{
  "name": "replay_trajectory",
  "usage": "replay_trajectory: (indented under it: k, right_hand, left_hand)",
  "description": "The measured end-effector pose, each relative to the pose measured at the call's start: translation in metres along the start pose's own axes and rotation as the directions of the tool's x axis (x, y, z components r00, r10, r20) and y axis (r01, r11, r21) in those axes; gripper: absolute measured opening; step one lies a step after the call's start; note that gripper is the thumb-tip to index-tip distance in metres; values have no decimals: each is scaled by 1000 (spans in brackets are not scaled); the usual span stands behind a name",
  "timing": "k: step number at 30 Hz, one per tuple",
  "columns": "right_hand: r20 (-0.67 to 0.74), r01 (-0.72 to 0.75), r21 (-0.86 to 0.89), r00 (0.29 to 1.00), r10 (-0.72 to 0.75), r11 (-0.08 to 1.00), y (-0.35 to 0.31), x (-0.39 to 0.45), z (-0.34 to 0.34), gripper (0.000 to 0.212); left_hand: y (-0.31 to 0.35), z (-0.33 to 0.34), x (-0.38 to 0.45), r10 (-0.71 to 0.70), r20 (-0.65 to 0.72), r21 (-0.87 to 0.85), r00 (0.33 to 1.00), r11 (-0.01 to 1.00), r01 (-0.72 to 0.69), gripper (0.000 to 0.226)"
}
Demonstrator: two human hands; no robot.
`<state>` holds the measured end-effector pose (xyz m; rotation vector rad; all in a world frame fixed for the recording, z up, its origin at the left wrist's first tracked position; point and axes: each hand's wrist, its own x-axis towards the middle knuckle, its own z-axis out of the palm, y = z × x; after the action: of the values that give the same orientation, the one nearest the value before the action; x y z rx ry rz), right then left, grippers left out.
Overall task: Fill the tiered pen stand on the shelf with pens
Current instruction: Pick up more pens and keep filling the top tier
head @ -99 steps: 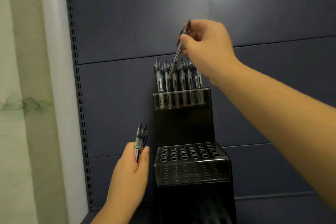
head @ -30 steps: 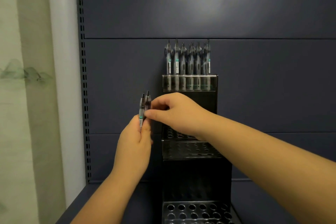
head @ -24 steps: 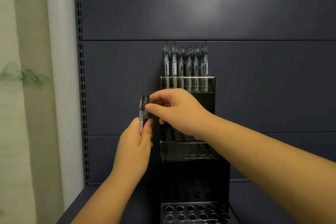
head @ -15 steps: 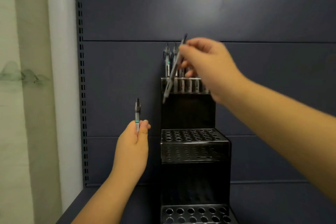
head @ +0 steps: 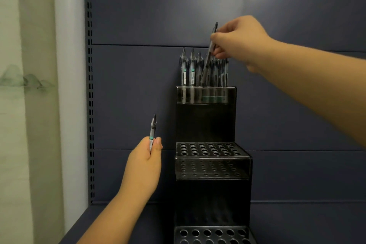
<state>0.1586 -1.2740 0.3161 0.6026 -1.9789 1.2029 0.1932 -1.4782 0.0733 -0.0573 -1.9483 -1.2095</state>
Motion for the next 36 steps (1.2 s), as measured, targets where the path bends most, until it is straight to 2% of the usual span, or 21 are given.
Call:
replay_trajectory:
  k: [4,8,10,20,25,28,36]
  right_hand:
    - [54,-41,-51,998,44,998,-3,2,3,24]
    - [182,-107,-136,975,131,985,-11,-2,4,16]
    - [222,-95,-193,965,138,977,-13,-5,7,16]
    - [230,-11,-347,968,97,938,-20,1,13,20]
    - [228,-45,-391,963,144,919,-22,7,15,22]
    - [280,-60,-438,939,200,897,-23,8,19,19]
    - [257,-65,-421,948,188,905,-14,-2,18,24]
  left_hand:
    - [0,0,0,3,-1,13,1000,1000,-3,36]
    - [0,2,0,8,2,7,1000,1000,-8,39]
    - [0,2,-1,14,5,8,1000,1000,-14,39]
    - [1,3,-1,16,35,18,999,1000,-17,40]
    - [1,4,-2,-1,50,20,999,1000,0,40]
    - [1,4,-3,-9,63,26,998,1000,7,40]
    - [5,3,-3,-18,78,15,997,1000,17,38]
